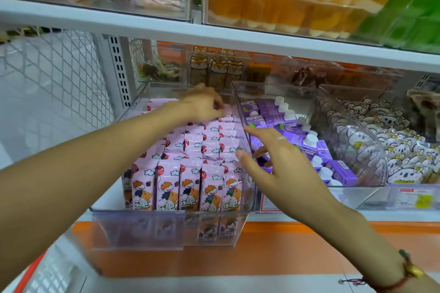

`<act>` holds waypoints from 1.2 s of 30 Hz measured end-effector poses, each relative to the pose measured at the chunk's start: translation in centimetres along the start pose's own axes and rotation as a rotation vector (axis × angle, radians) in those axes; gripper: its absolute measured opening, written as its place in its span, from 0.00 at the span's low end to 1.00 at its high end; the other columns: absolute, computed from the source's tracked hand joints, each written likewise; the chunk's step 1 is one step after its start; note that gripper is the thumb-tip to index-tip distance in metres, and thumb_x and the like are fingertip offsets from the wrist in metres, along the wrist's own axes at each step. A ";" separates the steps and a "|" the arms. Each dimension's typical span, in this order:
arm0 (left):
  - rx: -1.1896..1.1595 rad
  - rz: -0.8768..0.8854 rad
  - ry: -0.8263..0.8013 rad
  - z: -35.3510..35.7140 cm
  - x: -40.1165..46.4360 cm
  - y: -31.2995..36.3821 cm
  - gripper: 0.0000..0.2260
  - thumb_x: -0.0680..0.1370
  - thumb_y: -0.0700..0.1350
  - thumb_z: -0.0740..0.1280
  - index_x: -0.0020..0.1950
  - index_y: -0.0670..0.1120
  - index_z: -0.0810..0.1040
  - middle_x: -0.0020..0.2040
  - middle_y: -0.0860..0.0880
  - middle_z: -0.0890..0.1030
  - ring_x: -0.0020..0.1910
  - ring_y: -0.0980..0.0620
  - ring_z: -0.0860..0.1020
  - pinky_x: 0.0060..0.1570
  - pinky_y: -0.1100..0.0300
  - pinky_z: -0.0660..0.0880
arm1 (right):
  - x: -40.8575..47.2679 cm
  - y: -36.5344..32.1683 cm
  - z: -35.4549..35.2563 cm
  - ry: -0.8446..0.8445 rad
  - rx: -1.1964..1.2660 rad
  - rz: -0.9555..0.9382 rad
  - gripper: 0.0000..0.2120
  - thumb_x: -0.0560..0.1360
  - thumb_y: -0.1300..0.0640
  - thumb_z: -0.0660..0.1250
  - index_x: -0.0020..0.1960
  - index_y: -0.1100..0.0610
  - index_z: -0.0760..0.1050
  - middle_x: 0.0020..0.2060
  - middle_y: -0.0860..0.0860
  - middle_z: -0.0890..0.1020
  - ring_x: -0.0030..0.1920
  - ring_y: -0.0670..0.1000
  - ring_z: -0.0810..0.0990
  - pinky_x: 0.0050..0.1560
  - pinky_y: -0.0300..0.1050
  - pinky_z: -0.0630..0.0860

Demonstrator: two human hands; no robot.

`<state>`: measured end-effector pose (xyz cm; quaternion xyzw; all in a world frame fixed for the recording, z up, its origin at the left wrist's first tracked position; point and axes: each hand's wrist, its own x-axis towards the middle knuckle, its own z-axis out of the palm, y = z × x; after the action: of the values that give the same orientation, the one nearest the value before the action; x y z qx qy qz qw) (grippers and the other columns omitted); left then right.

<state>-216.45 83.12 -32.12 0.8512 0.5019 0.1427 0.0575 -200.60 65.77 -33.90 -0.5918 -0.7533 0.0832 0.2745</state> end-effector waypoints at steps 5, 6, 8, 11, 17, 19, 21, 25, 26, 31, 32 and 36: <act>-0.300 -0.138 0.185 -0.7 -0.1 0.7 0.09 0.79 0.43 0.66 0.57 0.44 0.81 0.57 0.46 0.82 0.55 0.47 0.78 0.56 0.59 0.74 | -0.2 -0.1 -0.2 -0.007 -0.005 -0.003 0.31 0.72 0.30 0.49 0.71 0.43 0.62 0.63 0.42 0.71 0.49 0.47 0.79 0.51 0.53 0.77; -0.405 -0.167 0.258 -1.1 -0.5 1.0 0.09 0.80 0.42 0.65 0.58 0.43 0.79 0.57 0.44 0.81 0.54 0.46 0.79 0.56 0.55 0.75 | -0.2 -0.2 -0.3 -0.005 -0.001 -0.002 0.31 0.73 0.30 0.49 0.71 0.43 0.63 0.62 0.42 0.72 0.49 0.47 0.79 0.51 0.53 0.77; -0.631 -0.239 0.369 -2.1 -1.6 1.7 0.10 0.81 0.43 0.62 0.60 0.42 0.76 0.57 0.43 0.80 0.52 0.46 0.79 0.54 0.51 0.77 | -0.1 -0.3 -0.4 0.012 0.002 0.001 0.30 0.73 0.32 0.49 0.70 0.44 0.65 0.61 0.44 0.73 0.48 0.47 0.78 0.51 0.53 0.77; -1.008 -0.327 0.555 -3.4 -4.8 2.9 0.07 0.82 0.42 0.61 0.56 0.42 0.75 0.58 0.43 0.79 0.53 0.50 0.78 0.48 0.63 0.77 | 0.1 -0.9 -0.8 0.114 0.055 0.015 0.28 0.73 0.34 0.51 0.66 0.46 0.70 0.57 0.46 0.76 0.47 0.47 0.77 0.50 0.49 0.75; -1.238 -0.248 0.615 -4.2 -13.7 5.8 0.05 0.81 0.44 0.63 0.54 0.47 0.77 0.49 0.50 0.82 0.52 0.54 0.81 0.51 0.61 0.80 | 0.2 -3.3 -1.4 0.182 0.214 -0.096 0.28 0.76 0.39 0.55 0.73 0.47 0.61 0.67 0.42 0.69 0.69 0.43 0.65 0.64 0.38 0.62; -1.283 -0.176 0.591 -4.2 -15.6 6.8 0.07 0.80 0.45 0.64 0.55 0.47 0.79 0.47 0.52 0.83 0.49 0.57 0.82 0.45 0.65 0.79 | 0.0 -4.2 -1.1 0.115 0.251 -0.127 0.31 0.75 0.37 0.52 0.76 0.45 0.55 0.66 0.38 0.65 0.71 0.39 0.59 0.62 0.30 0.56; -1.343 -0.140 0.555 -4.1 -16.6 7.3 0.08 0.80 0.46 0.64 0.55 0.47 0.79 0.45 0.54 0.84 0.47 0.60 0.82 0.42 0.68 0.78 | -0.2 -4.9 -0.8 0.083 0.286 -0.161 0.27 0.77 0.39 0.52 0.75 0.43 0.56 0.62 0.36 0.66 0.68 0.38 0.60 0.58 0.25 0.58; -1.359 -0.075 0.542 -4.1 -17.2 7.1 0.10 0.80 0.45 0.62 0.61 0.48 0.77 0.52 0.55 0.84 0.52 0.62 0.81 0.46 0.67 0.78 | -0.1 -5.8 -0.9 0.114 0.440 -0.198 0.13 0.80 0.50 0.58 0.64 0.42 0.68 0.56 0.35 0.75 0.56 0.38 0.74 0.53 0.30 0.70; -1.302 -0.043 0.547 -3.9 -17.3 6.8 0.11 0.81 0.43 0.62 0.62 0.49 0.75 0.55 0.56 0.82 0.54 0.62 0.80 0.49 0.65 0.79 | 0.0 -5.9 -1.1 0.106 0.567 -0.150 0.11 0.80 0.52 0.60 0.62 0.46 0.71 0.54 0.39 0.78 0.52 0.37 0.76 0.51 0.31 0.72; -0.873 0.062 0.473 -2.4 -17.9 6.6 0.19 0.68 0.42 0.68 0.58 0.54 0.73 0.55 0.61 0.77 0.54 0.61 0.76 0.50 0.68 0.74 | 0.6 -5.7 -1.3 0.047 1.091 0.089 0.03 0.78 0.60 0.63 0.50 0.56 0.75 0.37 0.42 0.83 0.44 0.42 0.82 0.51 0.37 0.79; -0.777 0.059 0.483 -2.2 -17.8 6.6 0.20 0.67 0.43 0.71 0.57 0.55 0.72 0.54 0.60 0.76 0.56 0.61 0.75 0.51 0.67 0.73 | 0.5 -5.7 -1.3 0.046 1.123 0.092 0.02 0.78 0.61 0.63 0.50 0.57 0.75 0.36 0.43 0.83 0.43 0.43 0.83 0.49 0.37 0.79; -0.735 0.049 0.537 -2.3 -17.6 6.3 0.17 0.71 0.48 0.75 0.56 0.57 0.73 0.54 0.62 0.77 0.52 0.61 0.77 0.45 0.69 0.73 | 0.4 -5.7 -1.3 0.095 1.119 0.124 0.15 0.72 0.56 0.69 0.58 0.57 0.75 0.41 0.47 0.85 0.43 0.45 0.84 0.43 0.36 0.79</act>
<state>-219.89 64.64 -31.63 0.7189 0.3947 0.5281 0.2201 -204.80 64.24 -30.07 -0.4024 -0.5452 0.4592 0.5745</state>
